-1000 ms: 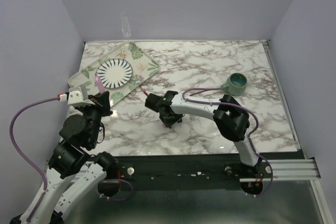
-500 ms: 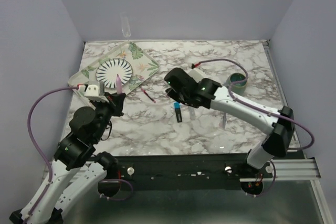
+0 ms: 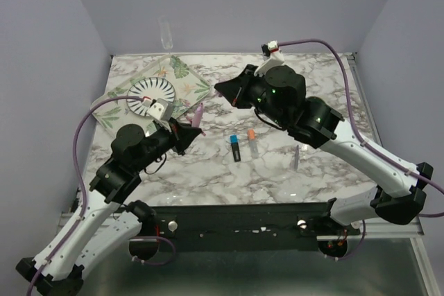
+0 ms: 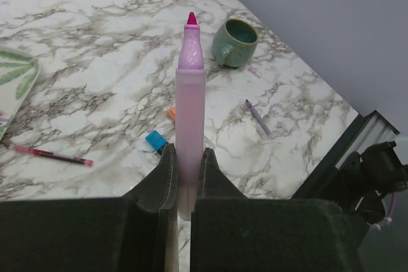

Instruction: Insert the pens into the pen caps

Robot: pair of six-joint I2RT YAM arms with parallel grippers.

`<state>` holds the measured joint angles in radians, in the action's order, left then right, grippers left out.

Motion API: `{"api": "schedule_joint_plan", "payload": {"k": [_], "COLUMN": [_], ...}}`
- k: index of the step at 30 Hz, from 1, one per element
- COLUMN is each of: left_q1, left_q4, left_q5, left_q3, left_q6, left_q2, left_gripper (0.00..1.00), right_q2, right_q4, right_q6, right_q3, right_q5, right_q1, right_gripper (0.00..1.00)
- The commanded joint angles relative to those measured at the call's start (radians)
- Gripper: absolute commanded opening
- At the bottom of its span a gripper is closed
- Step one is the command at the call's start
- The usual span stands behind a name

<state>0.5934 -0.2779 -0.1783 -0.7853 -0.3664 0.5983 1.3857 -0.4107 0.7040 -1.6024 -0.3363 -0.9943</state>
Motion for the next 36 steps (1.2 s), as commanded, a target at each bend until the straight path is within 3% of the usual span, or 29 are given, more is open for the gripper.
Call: {"api": "schedule_joint_plan", "payload": {"k": [1,10,19,36], "left_q1": [0.005,0.005,0.005,0.005], "left_q4": [0.106,0.149,0.146,0.143], "left_q5": [-0.142,-0.167,-0.156,-0.132], "left_q3": [-0.019,0.003,0.008,0.014], "left_q6": [0.018,0.006,0.017,0.018], "left_q2": [0.026,-0.006,-0.009,-0.003], "left_gripper": [0.00,0.00,0.00,0.00], "right_q2": [-0.025,-0.050,0.007,-0.053], "right_q4": [0.108,0.273,0.277,0.289], "right_q6": [-0.095,-0.123,-0.094,-0.046], "right_q3": [0.005,0.110,0.088,0.176], "right_q5": [0.068,0.168,0.229,0.258], "right_q1": [0.002,0.003,0.002,0.003], "right_gripper": [0.01,0.01,0.01,0.01]}}
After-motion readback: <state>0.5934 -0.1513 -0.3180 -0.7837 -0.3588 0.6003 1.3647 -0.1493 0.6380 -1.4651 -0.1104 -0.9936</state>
